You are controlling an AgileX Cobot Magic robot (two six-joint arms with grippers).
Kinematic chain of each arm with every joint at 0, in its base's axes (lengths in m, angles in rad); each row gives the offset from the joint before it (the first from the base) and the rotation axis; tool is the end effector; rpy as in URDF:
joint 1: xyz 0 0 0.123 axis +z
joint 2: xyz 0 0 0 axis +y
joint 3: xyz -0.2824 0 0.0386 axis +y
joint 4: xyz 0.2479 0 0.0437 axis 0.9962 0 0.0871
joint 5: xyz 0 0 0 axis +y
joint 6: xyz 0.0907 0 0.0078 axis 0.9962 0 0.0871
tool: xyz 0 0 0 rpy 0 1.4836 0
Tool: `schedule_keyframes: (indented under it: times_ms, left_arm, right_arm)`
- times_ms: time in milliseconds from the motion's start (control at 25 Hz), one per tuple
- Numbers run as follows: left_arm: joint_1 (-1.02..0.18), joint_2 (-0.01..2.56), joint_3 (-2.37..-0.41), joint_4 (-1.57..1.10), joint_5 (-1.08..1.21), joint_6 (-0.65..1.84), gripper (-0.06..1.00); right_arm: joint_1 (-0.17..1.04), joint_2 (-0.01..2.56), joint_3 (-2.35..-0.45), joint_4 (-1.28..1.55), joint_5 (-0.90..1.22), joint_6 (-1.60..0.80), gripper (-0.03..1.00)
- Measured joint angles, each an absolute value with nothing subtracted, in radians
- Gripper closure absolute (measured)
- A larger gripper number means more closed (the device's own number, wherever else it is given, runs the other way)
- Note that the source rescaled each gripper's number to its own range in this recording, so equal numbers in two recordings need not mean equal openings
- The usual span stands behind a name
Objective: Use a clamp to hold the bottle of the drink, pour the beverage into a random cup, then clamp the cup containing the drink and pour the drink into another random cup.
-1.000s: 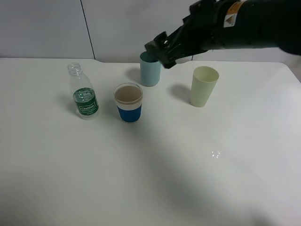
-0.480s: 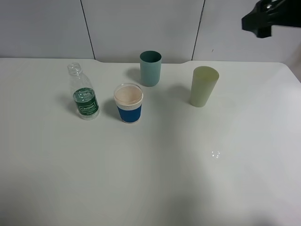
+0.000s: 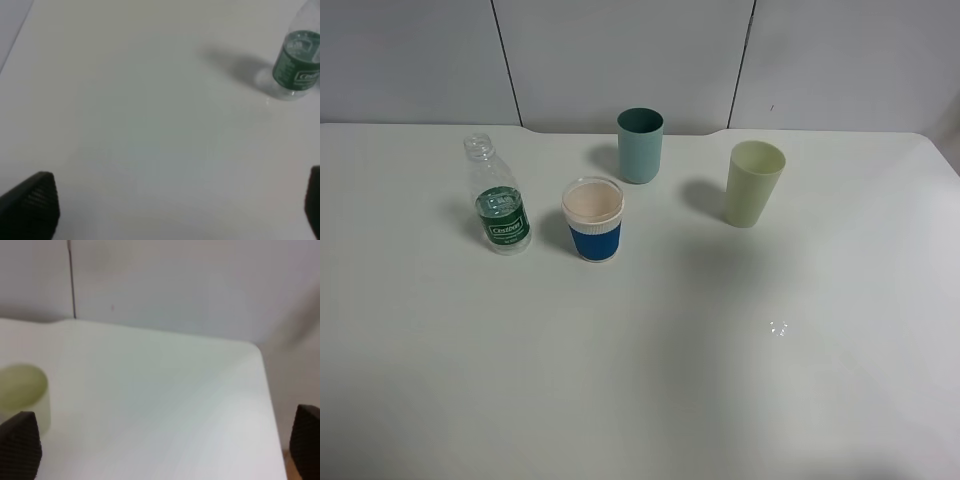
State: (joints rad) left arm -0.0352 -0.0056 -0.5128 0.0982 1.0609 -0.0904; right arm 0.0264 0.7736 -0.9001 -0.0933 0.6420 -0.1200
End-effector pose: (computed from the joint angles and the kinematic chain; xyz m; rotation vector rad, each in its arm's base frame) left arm -0.0072 0.0081 0.2810 -0.0614 2.0215 0.0376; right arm 0.1481 -0.0012 0.3849 -0.1850 1.9915 -0.1640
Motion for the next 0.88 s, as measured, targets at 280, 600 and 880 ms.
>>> schedule_keyframes:
  times_ms: [280,600,880]
  left_arm:
    - [-0.035,-0.006,-0.513,0.098,1.061,-0.090,-0.06]
    - [-0.035,-0.006,-0.513,0.098,1.061,-0.090,-0.06]
    - [-0.035,-0.006,-0.513,0.098,1.061,-0.090,-0.06]
  right_arm:
    - [0.023,0.521,-0.900,-0.180,0.950,-0.015,-0.03]
    - [0.023,0.293,-0.900,-0.178,1.060,-0.029,-0.03]
    - [0.022,0.110,-0.902,-0.151,1.139,-0.095,-0.03]
